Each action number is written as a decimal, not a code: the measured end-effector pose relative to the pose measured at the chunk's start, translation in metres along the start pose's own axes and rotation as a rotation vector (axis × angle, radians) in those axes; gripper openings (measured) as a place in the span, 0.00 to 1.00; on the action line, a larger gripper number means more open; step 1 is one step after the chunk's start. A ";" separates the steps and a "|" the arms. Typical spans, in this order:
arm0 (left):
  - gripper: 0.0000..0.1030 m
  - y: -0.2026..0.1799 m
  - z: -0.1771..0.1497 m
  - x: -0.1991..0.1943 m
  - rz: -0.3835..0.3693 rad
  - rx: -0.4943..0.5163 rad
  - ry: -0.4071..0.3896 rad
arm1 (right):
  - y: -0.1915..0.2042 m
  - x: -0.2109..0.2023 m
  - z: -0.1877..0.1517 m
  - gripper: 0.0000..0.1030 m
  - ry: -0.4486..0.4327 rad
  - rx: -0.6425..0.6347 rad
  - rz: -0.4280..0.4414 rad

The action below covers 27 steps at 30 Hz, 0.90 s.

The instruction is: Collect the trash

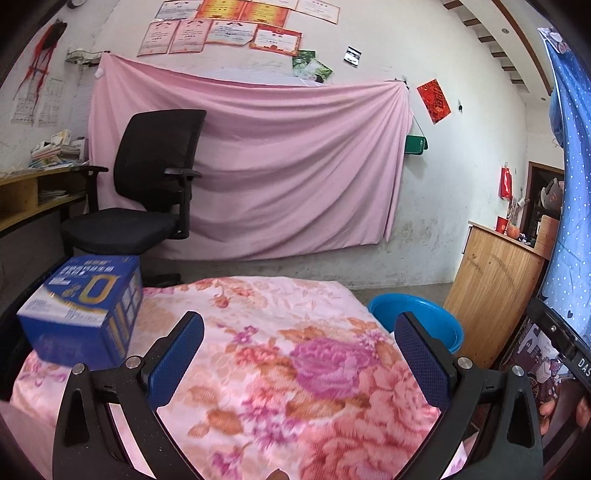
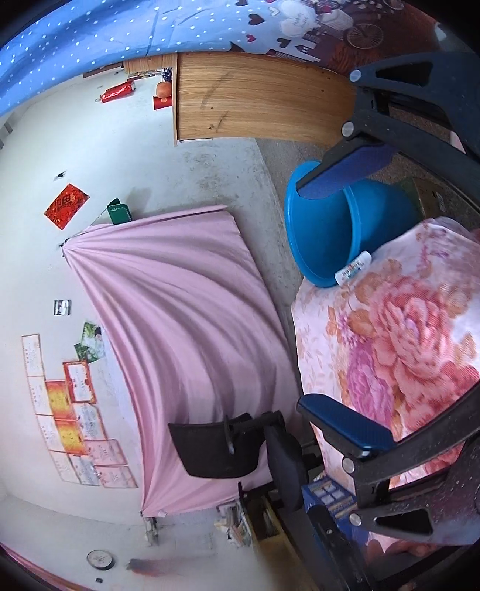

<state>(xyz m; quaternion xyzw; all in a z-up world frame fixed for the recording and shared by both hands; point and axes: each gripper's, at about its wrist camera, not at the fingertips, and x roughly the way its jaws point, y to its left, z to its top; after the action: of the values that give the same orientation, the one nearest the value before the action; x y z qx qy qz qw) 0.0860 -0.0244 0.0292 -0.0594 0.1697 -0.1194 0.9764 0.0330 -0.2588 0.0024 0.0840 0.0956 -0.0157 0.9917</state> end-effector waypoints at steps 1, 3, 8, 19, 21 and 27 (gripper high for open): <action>0.98 0.001 -0.004 -0.005 -0.003 -0.001 0.007 | 0.002 -0.006 -0.003 1.00 -0.007 -0.003 0.004; 0.98 0.003 -0.011 -0.013 -0.002 0.001 0.020 | 0.006 -0.015 -0.007 1.00 -0.020 -0.005 0.006; 0.98 0.002 -0.026 -0.036 0.014 0.016 0.015 | 0.017 -0.034 -0.013 1.00 -0.048 -0.034 0.018; 0.98 0.008 -0.055 -0.073 0.092 0.034 -0.057 | 0.037 -0.051 -0.037 1.00 -0.001 -0.054 0.063; 0.98 0.009 -0.059 -0.075 0.108 0.041 -0.059 | 0.043 -0.049 -0.043 1.00 0.017 -0.073 0.068; 0.98 0.011 -0.066 -0.081 0.140 0.065 -0.071 | 0.047 -0.043 -0.051 1.00 0.050 -0.072 0.073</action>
<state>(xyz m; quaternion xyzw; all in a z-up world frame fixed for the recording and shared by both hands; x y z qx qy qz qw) -0.0086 0.0019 -0.0081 -0.0200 0.1349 -0.0542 0.9892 -0.0165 -0.2028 -0.0311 0.0518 0.1178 0.0258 0.9914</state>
